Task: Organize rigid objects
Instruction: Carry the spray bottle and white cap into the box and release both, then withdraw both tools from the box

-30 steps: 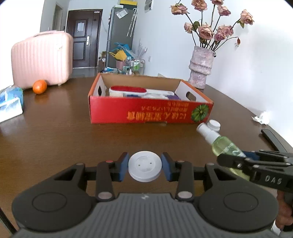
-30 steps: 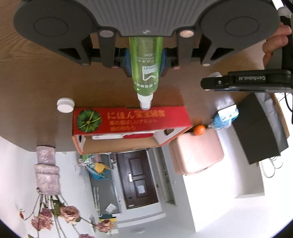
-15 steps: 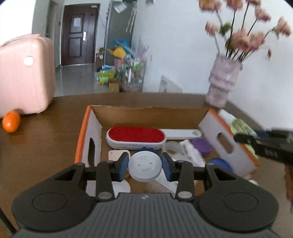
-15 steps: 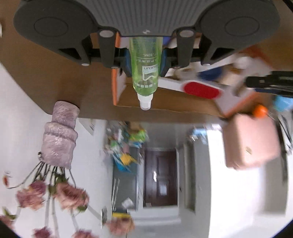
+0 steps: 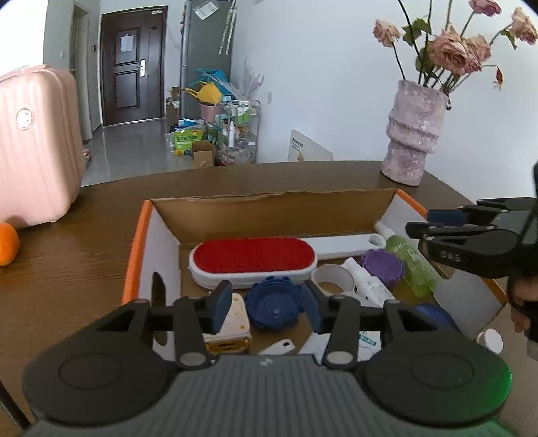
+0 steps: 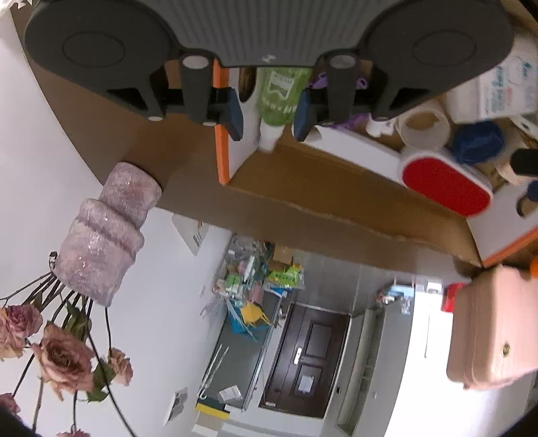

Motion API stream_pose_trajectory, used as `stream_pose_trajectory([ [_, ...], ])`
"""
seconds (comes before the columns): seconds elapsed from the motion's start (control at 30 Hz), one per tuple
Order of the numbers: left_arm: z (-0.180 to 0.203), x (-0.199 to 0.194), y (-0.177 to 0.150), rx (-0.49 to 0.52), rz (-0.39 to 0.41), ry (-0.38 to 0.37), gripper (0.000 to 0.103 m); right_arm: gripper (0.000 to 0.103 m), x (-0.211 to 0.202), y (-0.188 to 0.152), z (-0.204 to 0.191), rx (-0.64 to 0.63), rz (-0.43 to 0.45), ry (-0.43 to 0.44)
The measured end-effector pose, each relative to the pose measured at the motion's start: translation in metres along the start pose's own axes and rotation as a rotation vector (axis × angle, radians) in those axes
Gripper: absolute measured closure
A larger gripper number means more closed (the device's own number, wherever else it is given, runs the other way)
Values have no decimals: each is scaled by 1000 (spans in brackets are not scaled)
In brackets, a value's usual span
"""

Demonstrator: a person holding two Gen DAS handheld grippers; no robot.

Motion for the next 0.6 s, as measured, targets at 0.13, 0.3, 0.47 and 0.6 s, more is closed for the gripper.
stream_pose_trajectory([
  [0.13,0,-21,6,-6,21,20,52,72,-22,8,8,37,13,44],
  [0.3,4,-71,6,7,86,69,41,68,-68,10,21,83,44,107],
  [0.47,13,-137,-29,-31,163,144,35,49,-136,-18,30,99,105,205],
  [0.6,29,-184,-79,-73,216,216,20,30,-191,-66,32,112,168,290],
])
Point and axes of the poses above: each gripper's, at about its wrist camera, not at the fingertips, and x roughly the way its jaws point, z to its right, y to its top, the point moved 1 cm from there along x, roughly the way its jaws point, and after that the axes turned 1 degree about x, right-handed, at the moved point
